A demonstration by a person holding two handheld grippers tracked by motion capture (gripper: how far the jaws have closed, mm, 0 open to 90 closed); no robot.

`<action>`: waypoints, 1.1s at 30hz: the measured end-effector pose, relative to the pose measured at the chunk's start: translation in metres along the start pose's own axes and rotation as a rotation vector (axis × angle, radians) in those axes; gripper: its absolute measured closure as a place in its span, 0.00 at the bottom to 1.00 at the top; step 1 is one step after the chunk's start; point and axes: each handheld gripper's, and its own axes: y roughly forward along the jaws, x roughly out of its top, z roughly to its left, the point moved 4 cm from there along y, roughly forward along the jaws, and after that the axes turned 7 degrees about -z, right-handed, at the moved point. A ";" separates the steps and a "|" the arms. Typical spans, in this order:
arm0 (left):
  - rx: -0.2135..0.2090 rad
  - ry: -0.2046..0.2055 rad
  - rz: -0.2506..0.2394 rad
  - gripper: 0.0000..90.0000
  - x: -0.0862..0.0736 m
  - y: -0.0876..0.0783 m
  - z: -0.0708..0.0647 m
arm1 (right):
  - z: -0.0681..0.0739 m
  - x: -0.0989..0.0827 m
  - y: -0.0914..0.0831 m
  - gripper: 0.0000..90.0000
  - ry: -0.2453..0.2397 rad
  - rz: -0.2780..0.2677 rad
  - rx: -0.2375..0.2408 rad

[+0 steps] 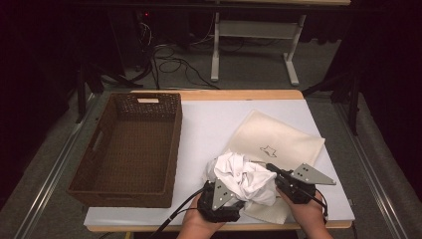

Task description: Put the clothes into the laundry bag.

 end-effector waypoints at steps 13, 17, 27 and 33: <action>-0.010 0.056 -0.061 0.39 0.014 -0.010 -0.011 | 0.001 0.000 0.000 0.99 -0.004 -0.007 0.007; -0.029 0.098 -0.081 0.65 0.018 -0.011 -0.015 | 0.003 0.000 0.000 0.99 -0.011 -0.005 0.012; -0.050 0.126 -0.053 0.80 0.019 0.012 -0.017 | 0.002 0.001 -0.001 0.99 -0.001 -0.010 0.006; -0.045 0.068 -0.006 0.80 0.014 0.029 -0.007 | 0.002 0.001 -0.002 0.99 -0.006 -0.016 0.012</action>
